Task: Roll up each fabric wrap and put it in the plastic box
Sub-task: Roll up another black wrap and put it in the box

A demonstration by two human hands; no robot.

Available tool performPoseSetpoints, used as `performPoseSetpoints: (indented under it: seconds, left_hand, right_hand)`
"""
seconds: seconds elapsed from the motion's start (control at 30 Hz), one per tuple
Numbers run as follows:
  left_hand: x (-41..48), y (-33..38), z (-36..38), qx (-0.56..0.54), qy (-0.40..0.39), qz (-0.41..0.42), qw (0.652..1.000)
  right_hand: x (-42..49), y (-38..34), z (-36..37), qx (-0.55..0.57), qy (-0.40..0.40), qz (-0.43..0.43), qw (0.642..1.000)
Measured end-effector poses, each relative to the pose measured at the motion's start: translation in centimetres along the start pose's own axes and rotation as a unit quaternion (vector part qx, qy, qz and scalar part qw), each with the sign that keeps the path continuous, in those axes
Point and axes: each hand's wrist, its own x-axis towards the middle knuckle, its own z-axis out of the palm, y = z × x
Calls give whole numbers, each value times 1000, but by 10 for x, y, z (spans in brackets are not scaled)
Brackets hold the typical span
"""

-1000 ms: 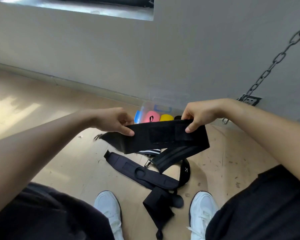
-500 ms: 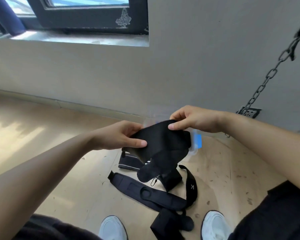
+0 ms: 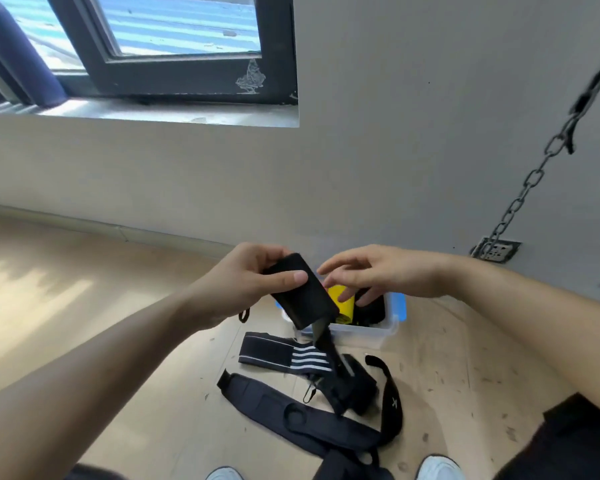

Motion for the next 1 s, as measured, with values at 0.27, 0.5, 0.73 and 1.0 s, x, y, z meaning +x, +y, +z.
performPoseSetpoints:
  seconds: [0.27,0.5,0.73,1.0]
  left_hand:
    - [5,6,14,-163,137,-33,976]
    - [0,21,6,-43,219,-4,975]
    - [-4,13,-5,87,167,80,979]
    - [-7,2,-10,80,202,77,973]
  right_hand:
    - [0,-25,34,63,177,-135,973]
    - [7,-34,30,121,283,-176,935]
    - [15,-41,35,170,235,-134,948]
    - [29,-37,42,183,192,-102,959]
